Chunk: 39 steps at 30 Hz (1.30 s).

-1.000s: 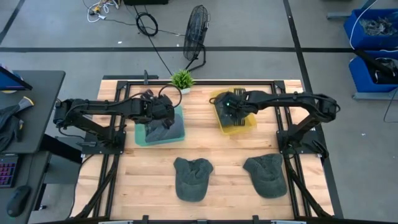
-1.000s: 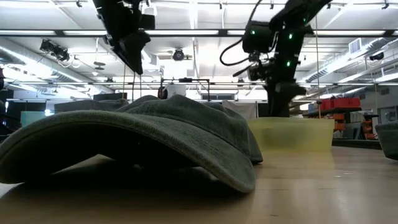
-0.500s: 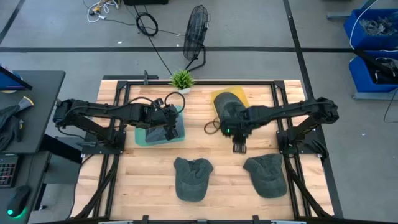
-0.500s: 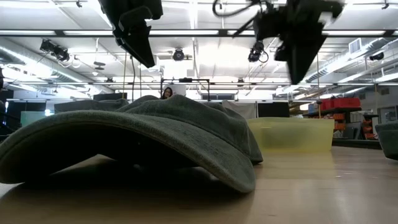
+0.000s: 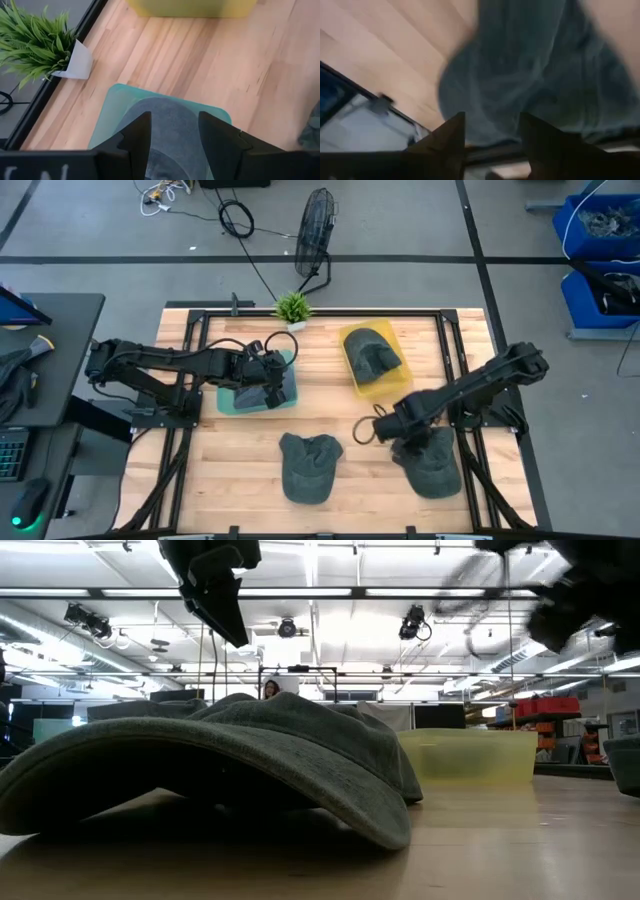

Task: Pick & Place hat
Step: Put the right black cap into the yellow bin

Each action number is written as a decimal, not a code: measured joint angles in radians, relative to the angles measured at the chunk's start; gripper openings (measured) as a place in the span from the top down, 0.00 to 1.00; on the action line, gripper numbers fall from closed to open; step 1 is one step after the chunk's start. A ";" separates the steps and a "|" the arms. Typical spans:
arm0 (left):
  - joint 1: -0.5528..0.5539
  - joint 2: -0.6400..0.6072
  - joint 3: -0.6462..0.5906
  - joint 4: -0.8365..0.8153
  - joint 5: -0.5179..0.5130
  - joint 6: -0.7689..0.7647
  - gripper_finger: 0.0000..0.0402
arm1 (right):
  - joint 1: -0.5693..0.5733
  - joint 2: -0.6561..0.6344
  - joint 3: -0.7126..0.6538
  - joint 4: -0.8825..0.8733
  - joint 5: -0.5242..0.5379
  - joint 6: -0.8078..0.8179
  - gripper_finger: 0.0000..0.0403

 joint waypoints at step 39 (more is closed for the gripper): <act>-0.005 0.000 0.000 0.210 -0.043 0.361 0.58 | 0.062 0.001 0.063 0.100 0.176 -0.422 0.99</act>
